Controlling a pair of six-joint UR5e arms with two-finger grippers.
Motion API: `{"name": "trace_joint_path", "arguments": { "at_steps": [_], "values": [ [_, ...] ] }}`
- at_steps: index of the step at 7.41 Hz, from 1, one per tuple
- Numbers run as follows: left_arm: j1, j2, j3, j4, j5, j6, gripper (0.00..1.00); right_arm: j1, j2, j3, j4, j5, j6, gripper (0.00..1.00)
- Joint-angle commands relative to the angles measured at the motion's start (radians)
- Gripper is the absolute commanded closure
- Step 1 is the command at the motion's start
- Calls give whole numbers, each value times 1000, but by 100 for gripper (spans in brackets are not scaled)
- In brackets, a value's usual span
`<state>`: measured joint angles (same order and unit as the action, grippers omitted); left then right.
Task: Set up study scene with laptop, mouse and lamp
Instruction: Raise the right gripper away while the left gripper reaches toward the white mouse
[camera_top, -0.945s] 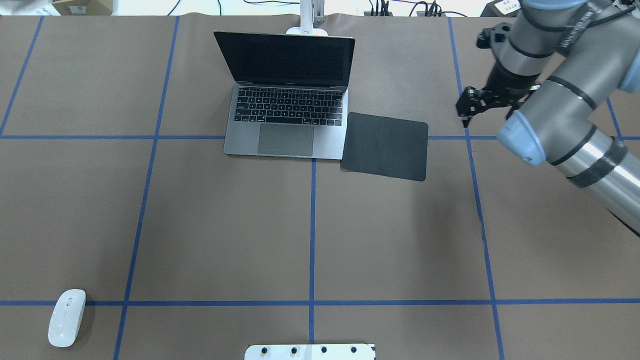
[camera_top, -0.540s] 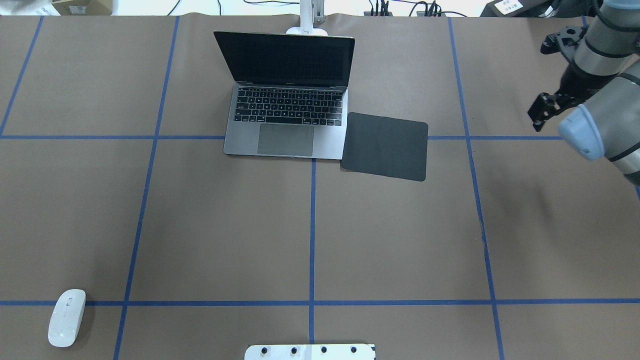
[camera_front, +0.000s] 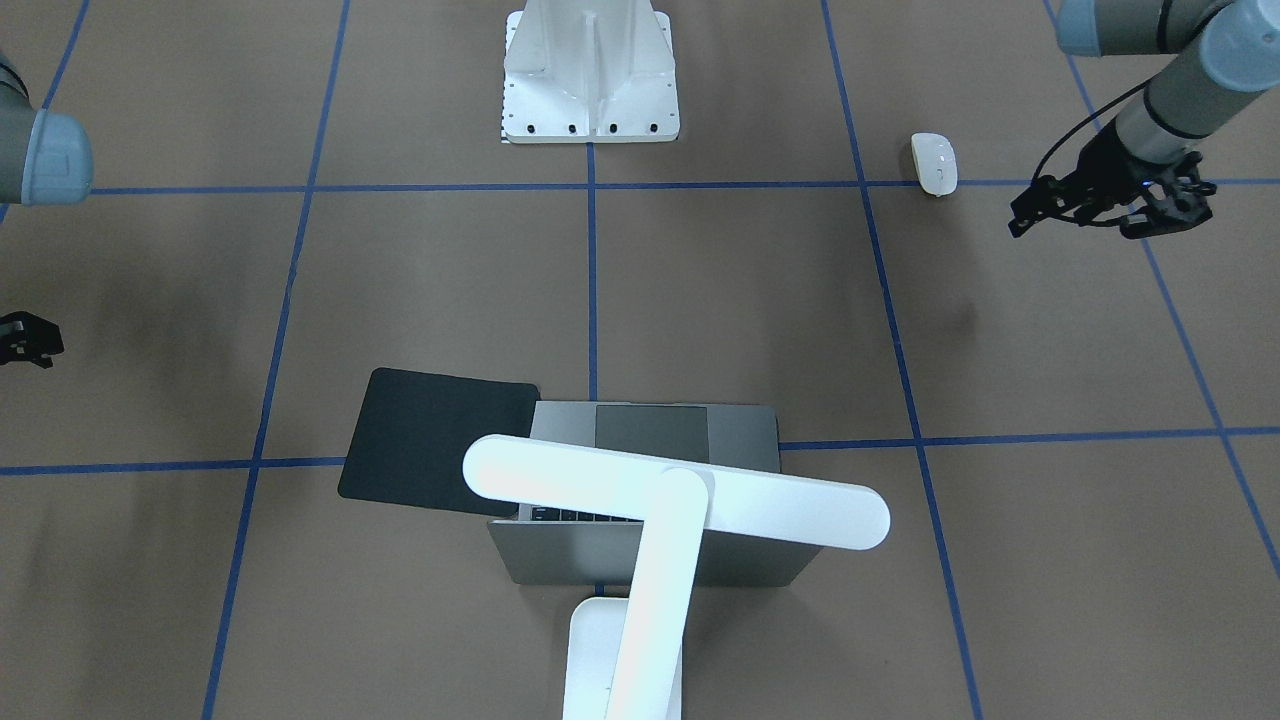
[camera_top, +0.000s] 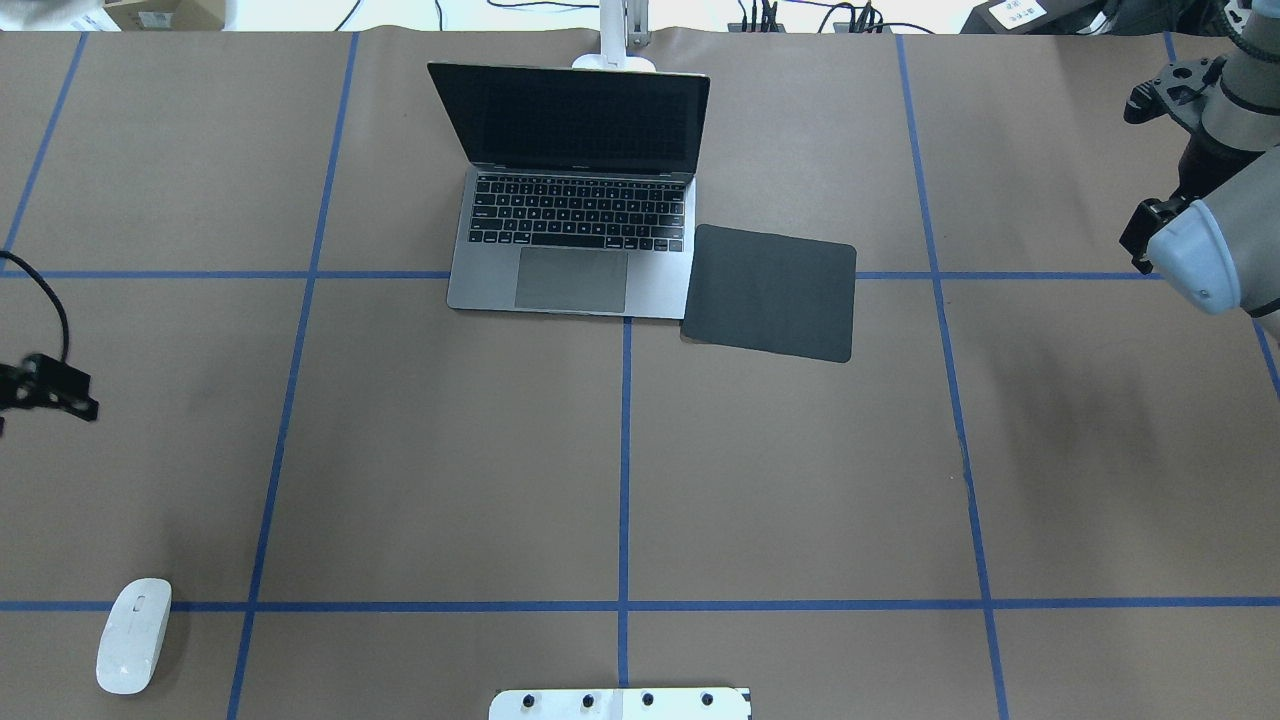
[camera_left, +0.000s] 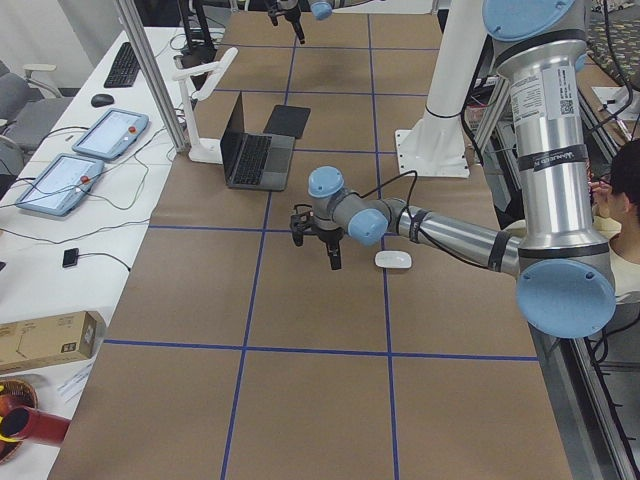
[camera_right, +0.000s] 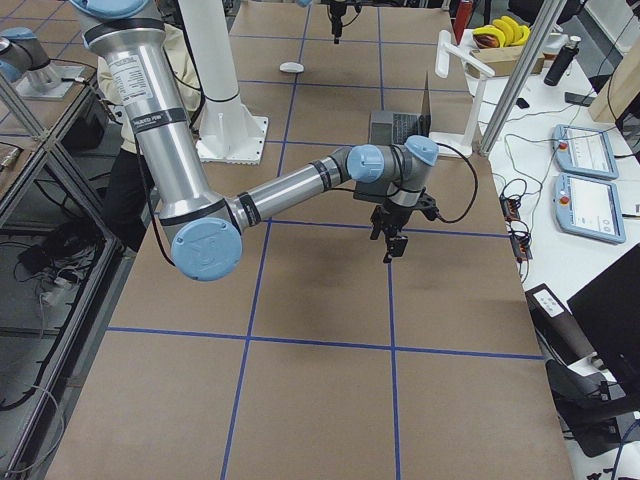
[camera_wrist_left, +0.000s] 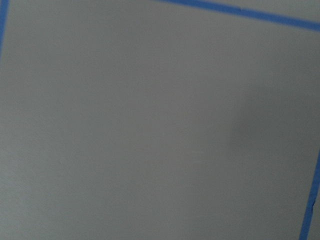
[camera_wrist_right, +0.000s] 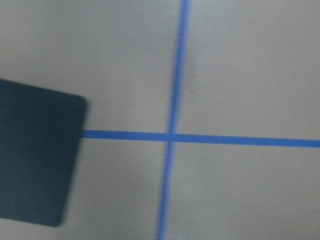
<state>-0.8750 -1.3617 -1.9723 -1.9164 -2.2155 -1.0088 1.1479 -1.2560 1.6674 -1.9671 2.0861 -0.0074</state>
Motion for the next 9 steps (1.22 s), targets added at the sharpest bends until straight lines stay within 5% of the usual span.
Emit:
{"name": "trace_joint_path", "arguments": {
  "at_steps": [1, 3, 9],
  "values": [
    [167, 18, 0, -44, 71, -100, 0, 3, -22, 12, -2, -1, -52, 0],
    [333, 19, -7, -99, 135, -216, 0, 4, -33, 28, -4, -1, -54, 0],
    [487, 127, -76, -108, 206, -203, 0, 24, -31, 23, -4, -9, -66, 0]
  ]
}}
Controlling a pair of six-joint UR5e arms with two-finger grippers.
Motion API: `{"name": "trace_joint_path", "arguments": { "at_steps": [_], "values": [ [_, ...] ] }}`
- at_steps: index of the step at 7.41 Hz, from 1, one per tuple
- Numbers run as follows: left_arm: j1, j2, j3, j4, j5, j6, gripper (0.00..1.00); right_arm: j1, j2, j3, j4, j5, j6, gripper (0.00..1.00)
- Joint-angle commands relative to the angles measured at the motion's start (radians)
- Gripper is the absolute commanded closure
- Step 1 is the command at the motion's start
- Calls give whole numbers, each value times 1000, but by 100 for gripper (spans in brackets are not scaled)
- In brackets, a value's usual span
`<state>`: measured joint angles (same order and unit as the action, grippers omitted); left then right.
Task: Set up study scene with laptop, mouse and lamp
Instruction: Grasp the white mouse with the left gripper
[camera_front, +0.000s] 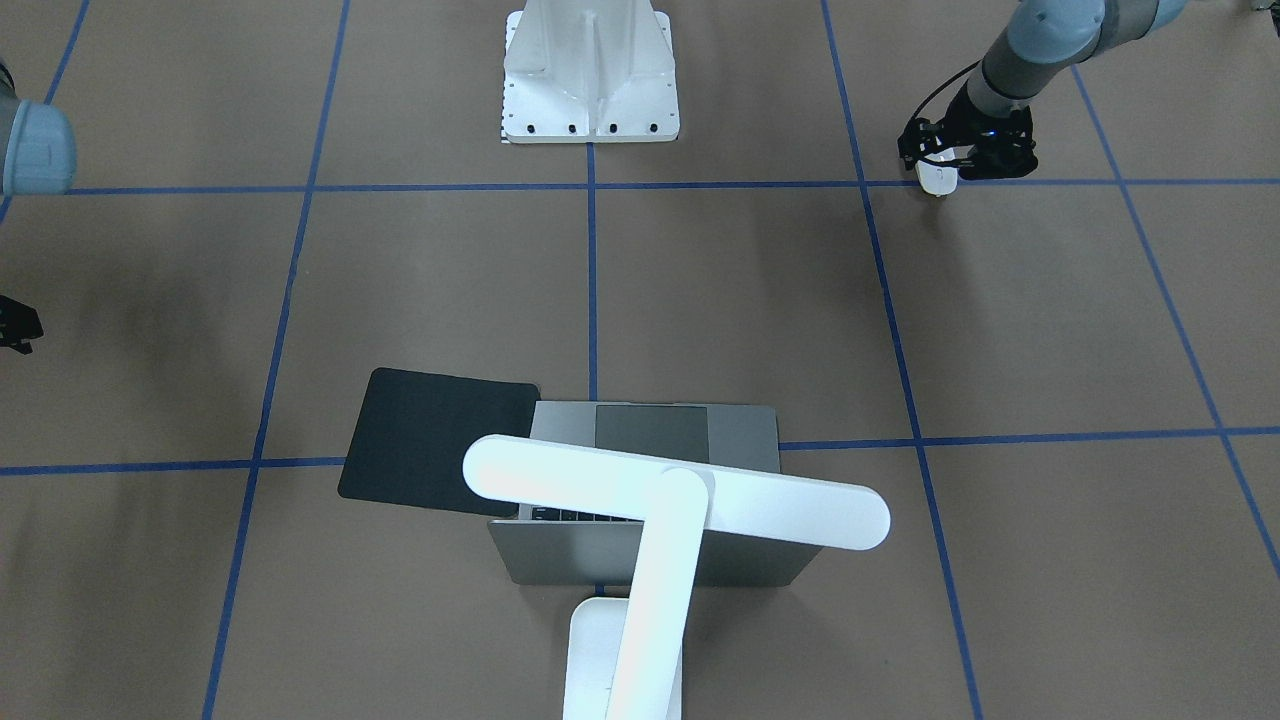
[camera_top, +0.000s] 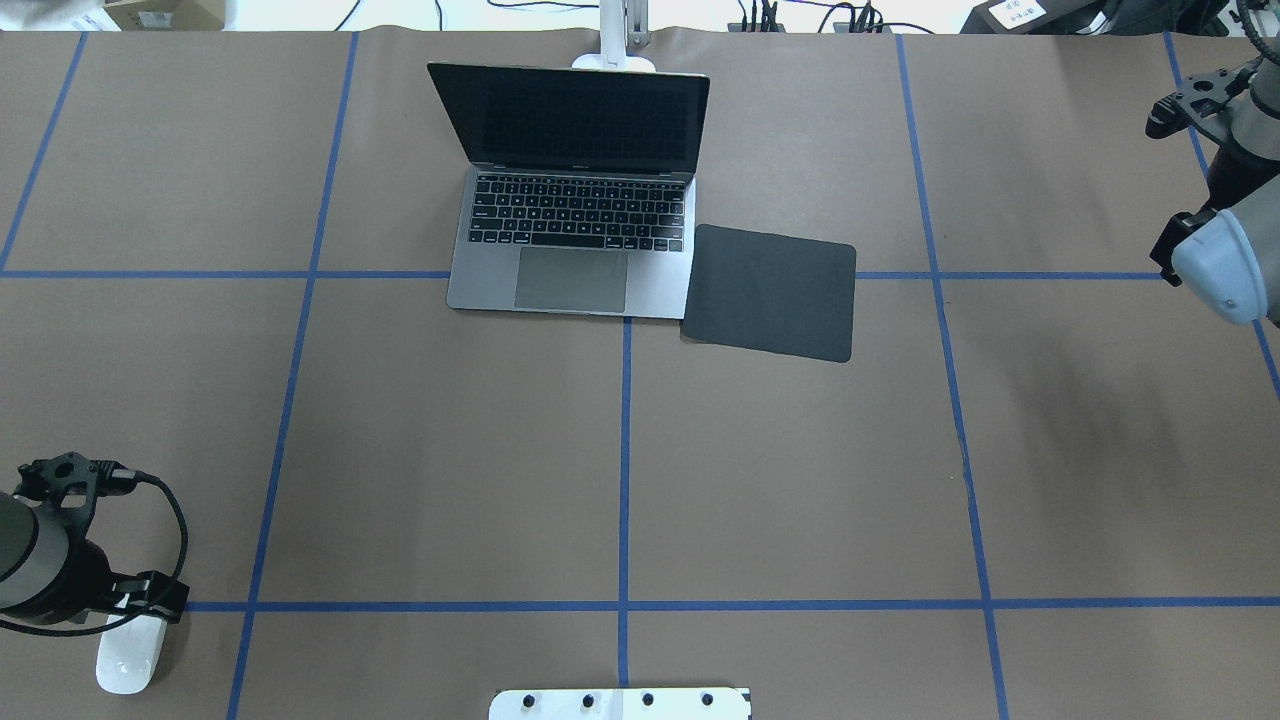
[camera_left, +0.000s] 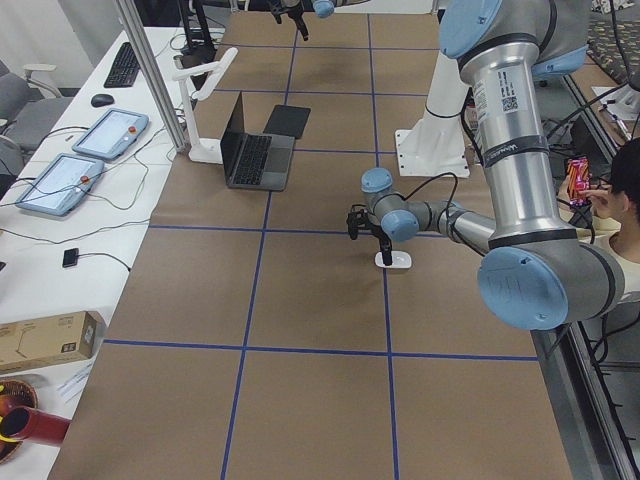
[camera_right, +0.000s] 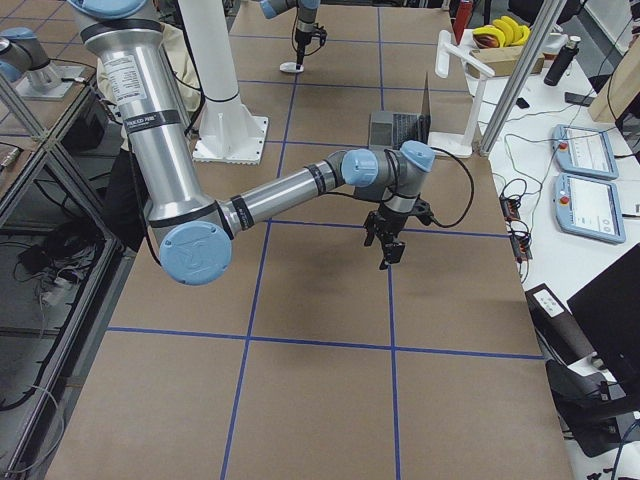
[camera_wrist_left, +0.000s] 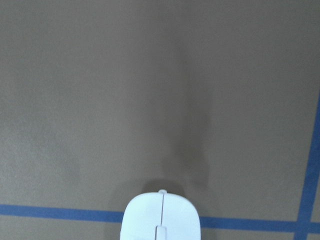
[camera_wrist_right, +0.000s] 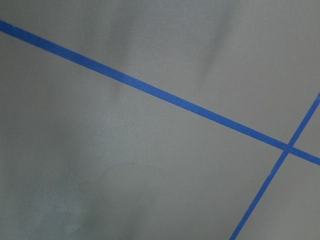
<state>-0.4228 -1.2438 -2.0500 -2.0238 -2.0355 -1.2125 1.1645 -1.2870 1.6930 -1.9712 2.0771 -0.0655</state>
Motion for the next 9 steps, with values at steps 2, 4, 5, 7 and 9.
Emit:
{"name": "trace_joint_path", "arguments": {
  "at_steps": [2, 4, 5, 7, 9],
  "values": [
    [53, 23, 7, -3, 47, 37, 0, 17, 1, -7, 0, -5, -22, 0],
    [53, 26, 11, -3, 55, 51, 2, 20, 14, 0, -40, -9, -25, 0],
    [53, 24, 11, -4, 55, 51, 14, 21, 17, 2, -47, -15, -31, 0],
    [53, 24, 11, -4, 54, 50, 59, 24, 18, 1, -49, -15, -37, 0],
    [52, 24, 8, -4, 54, 51, 89, 27, 18, 1, -51, -15, -37, 0]
  ]
}}
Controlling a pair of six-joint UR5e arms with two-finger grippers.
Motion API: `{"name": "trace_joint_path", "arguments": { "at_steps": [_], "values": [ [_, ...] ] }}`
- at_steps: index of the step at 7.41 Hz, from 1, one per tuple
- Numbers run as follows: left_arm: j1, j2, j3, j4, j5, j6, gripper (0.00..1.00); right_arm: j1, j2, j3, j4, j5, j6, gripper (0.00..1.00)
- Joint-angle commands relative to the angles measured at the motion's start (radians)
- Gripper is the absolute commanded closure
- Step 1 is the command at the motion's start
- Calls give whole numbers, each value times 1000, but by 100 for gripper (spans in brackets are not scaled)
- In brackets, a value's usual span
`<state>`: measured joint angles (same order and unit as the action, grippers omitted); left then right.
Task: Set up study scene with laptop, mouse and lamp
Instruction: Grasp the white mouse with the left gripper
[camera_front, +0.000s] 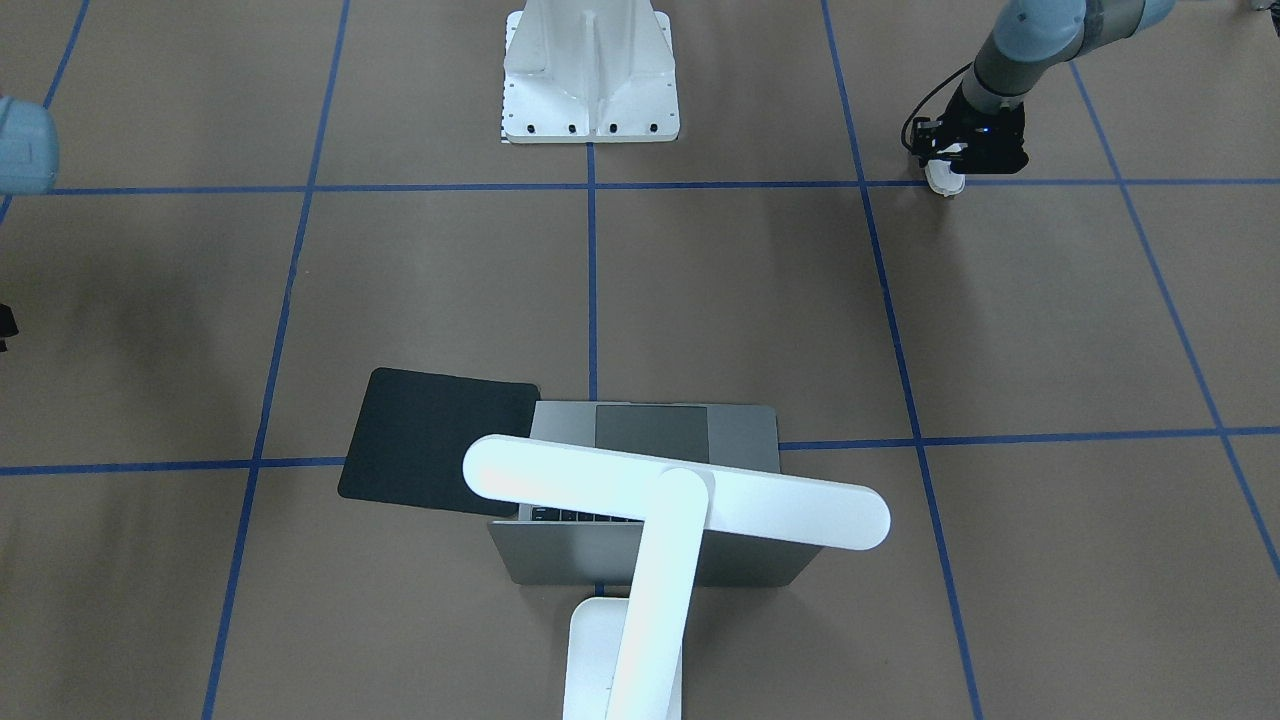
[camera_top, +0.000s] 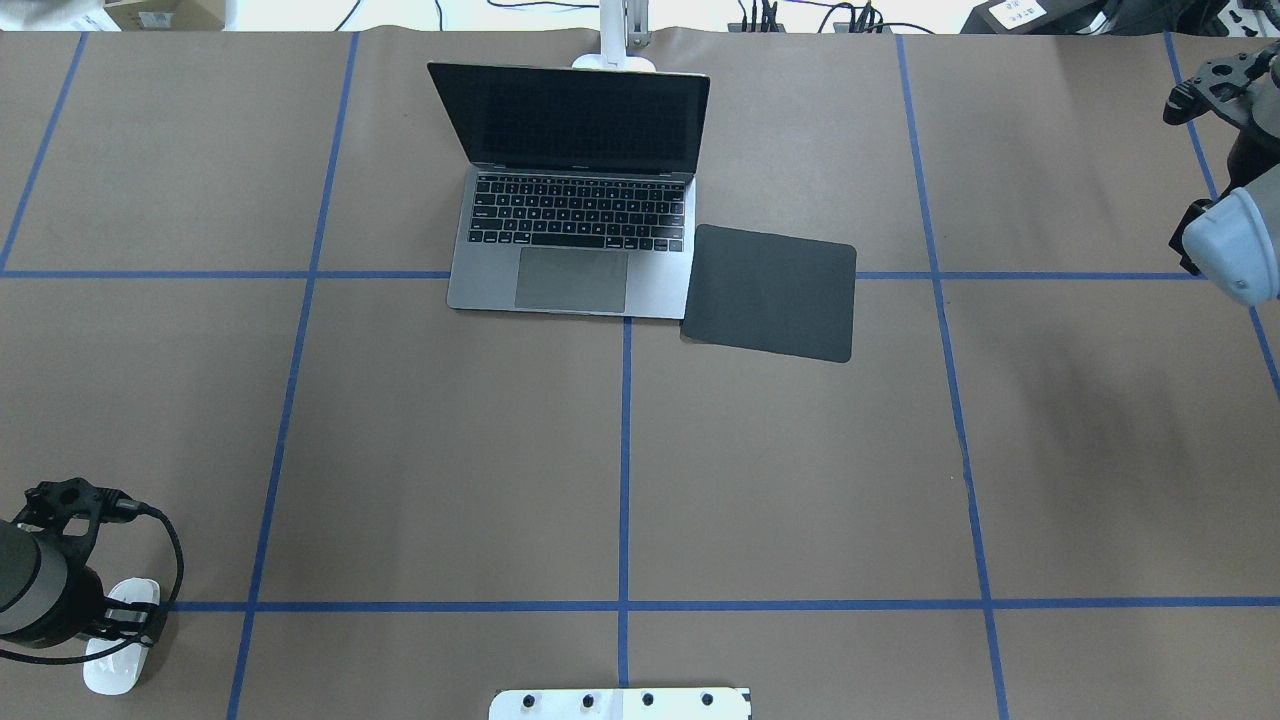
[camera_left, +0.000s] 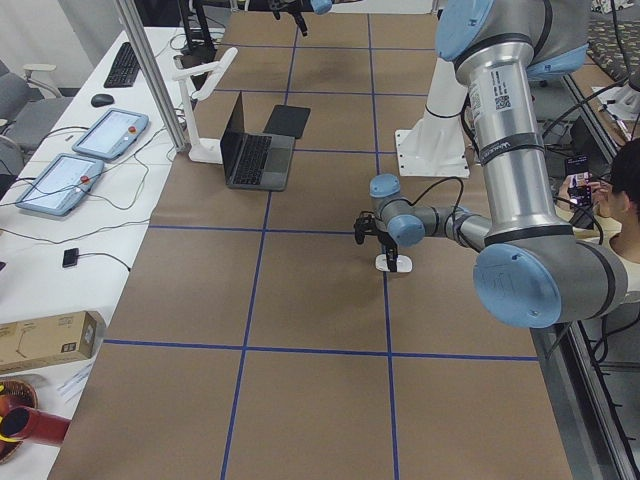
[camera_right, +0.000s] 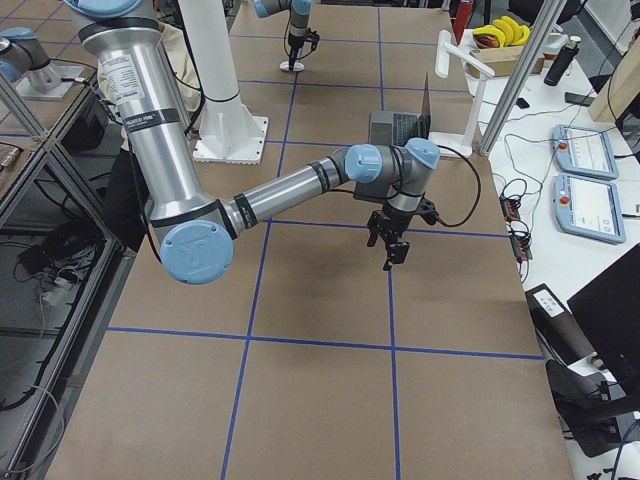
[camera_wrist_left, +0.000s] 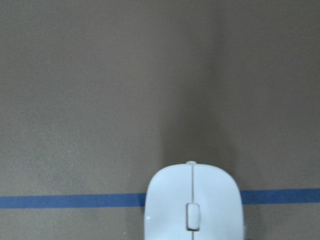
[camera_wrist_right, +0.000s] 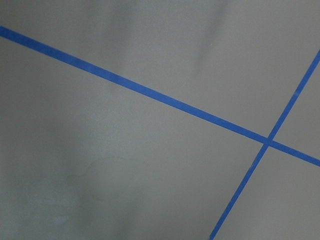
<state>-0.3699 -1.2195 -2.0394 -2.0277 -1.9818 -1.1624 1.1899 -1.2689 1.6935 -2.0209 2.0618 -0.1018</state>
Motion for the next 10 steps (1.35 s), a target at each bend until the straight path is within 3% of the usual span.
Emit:
{"name": "trace_joint_path", "arguments": {
  "at_steps": [1, 2, 3, 4, 5, 6, 8, 9, 10],
  "values": [
    [-7, -3, -7, 0, -11, 6, 90, 2, 0, -2, -1, 0, -2, 0],
    [-17, -8, -27, 4, -28, 18, 92, 5, 2, 0, -2, 1, -3, 0],
    [-53, -9, -62, 12, -104, 29, 92, 8, 6, -3, -19, 1, -18, 0],
    [-135, -12, -117, 15, -136, 36, 92, 16, 16, -2, -35, 1, -22, 0],
    [-158, -23, -126, 15, -137, 38, 92, 17, 19, -9, -33, 6, -21, 0],
    [-179, -142, -110, 27, -131, 55, 92, 19, 19, -9, -36, 15, -16, 0],
    [-239, -485, -73, 250, -118, 55, 94, 31, 19, -3, -35, 79, -4, 0],
    [-248, -658, -18, 323, -82, 55, 94, 39, 16, -6, -36, 110, -4, 0],
    [-247, -755, 54, 334, -37, 55, 94, 54, 16, -5, -36, 159, -3, 0]
  ]
}}
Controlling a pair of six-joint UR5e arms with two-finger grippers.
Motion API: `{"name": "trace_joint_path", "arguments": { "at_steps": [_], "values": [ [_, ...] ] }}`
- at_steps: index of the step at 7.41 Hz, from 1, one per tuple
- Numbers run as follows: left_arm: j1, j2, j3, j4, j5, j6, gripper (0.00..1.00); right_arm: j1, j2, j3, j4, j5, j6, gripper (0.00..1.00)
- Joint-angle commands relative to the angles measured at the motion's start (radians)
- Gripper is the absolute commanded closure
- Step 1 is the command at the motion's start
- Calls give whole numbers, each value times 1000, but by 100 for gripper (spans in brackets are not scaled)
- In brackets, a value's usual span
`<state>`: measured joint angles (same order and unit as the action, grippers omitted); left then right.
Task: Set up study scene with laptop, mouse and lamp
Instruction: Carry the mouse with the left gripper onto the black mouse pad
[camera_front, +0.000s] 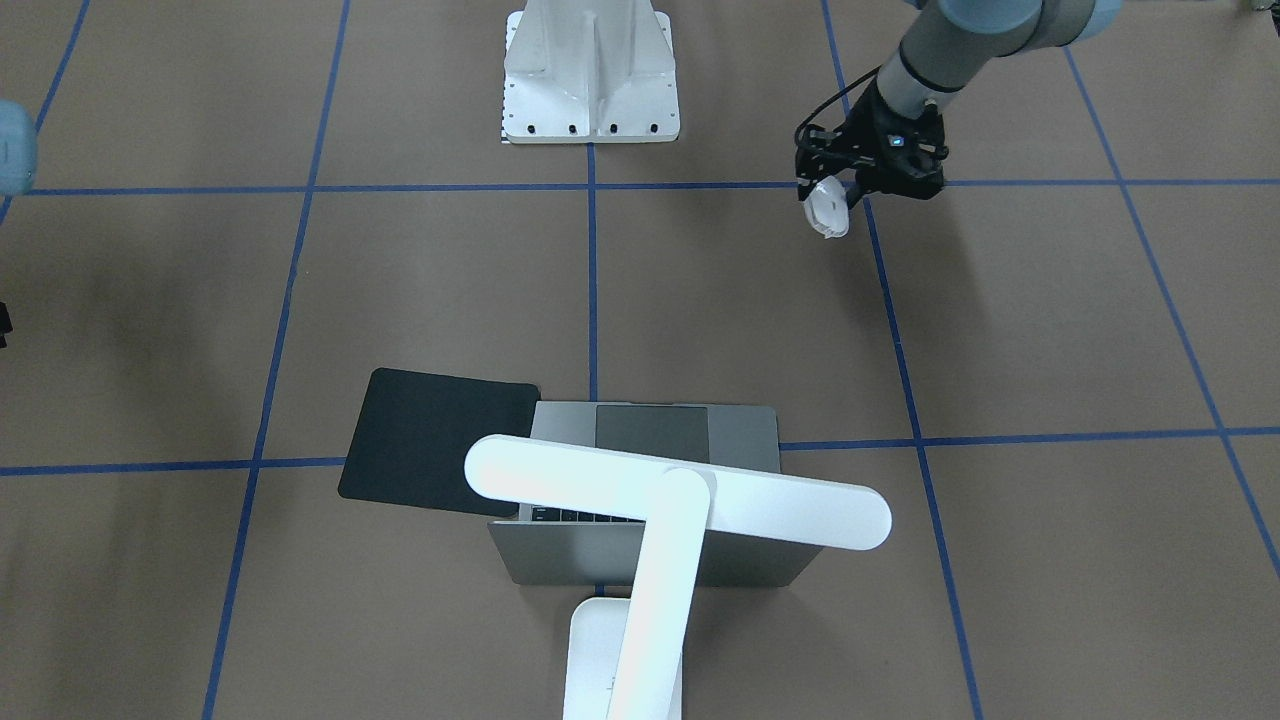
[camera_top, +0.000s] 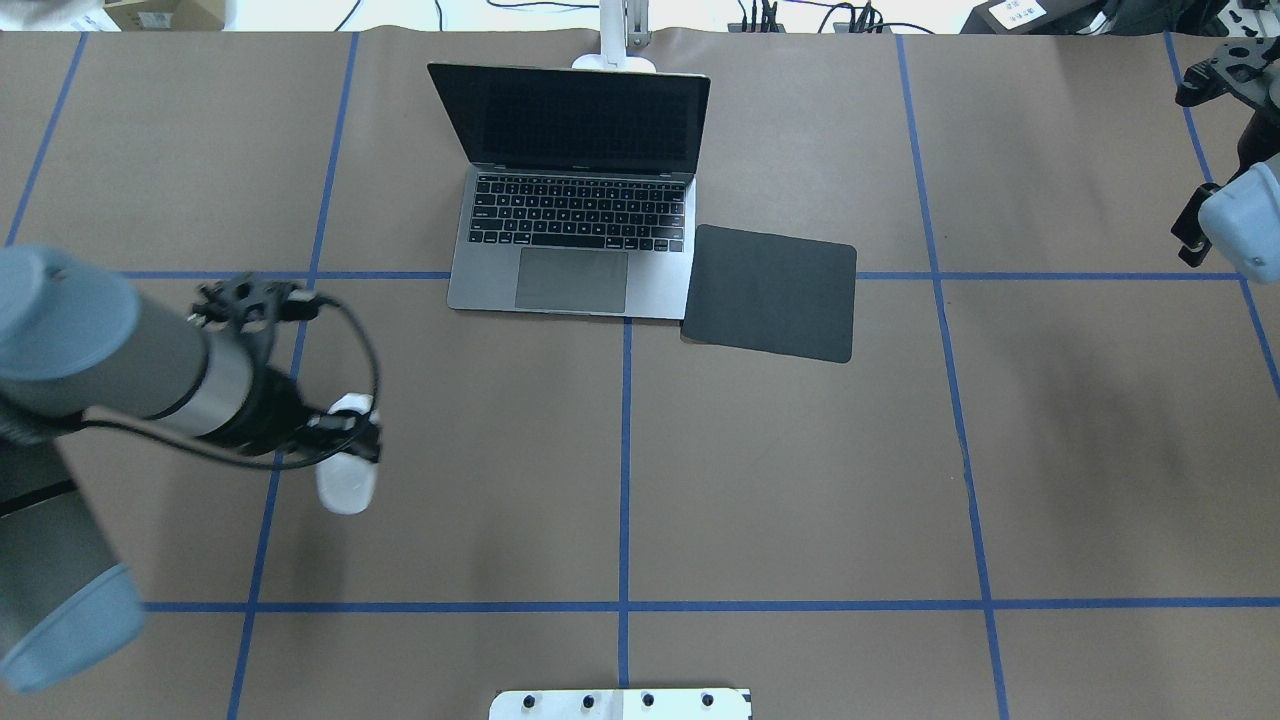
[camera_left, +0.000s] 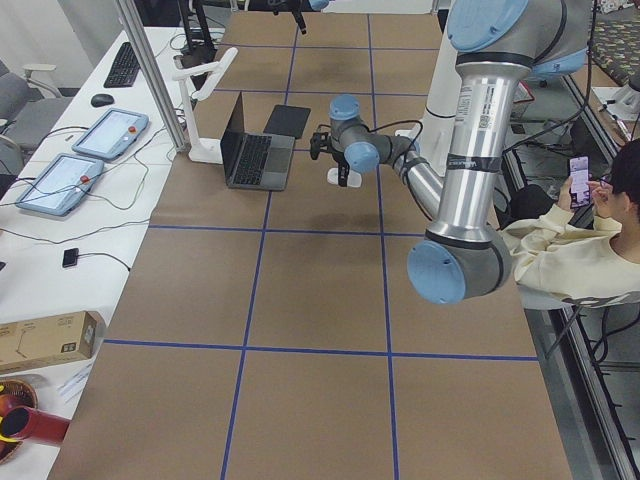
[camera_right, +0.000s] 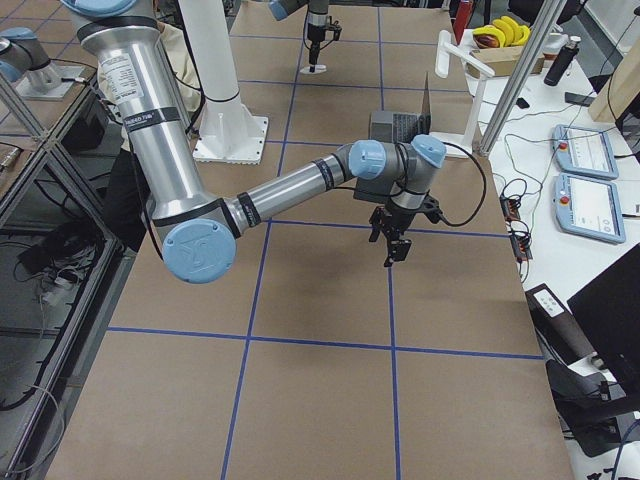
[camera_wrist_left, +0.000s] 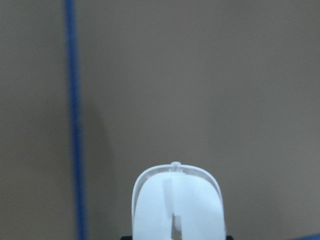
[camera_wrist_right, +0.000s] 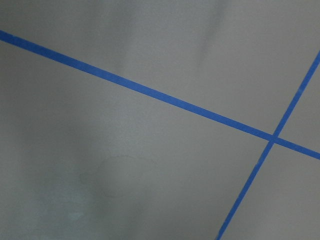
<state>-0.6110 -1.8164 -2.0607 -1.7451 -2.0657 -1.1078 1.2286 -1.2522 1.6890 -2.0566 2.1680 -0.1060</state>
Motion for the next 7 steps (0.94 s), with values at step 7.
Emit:
{"name": "trace_joint_path", "arguments": {
  "at_steps": [7],
  "values": [
    [57, -608, 600, -160, 350, -141, 94, 46, -10, 29, 6, 147, 25, 0]
  ]
}}
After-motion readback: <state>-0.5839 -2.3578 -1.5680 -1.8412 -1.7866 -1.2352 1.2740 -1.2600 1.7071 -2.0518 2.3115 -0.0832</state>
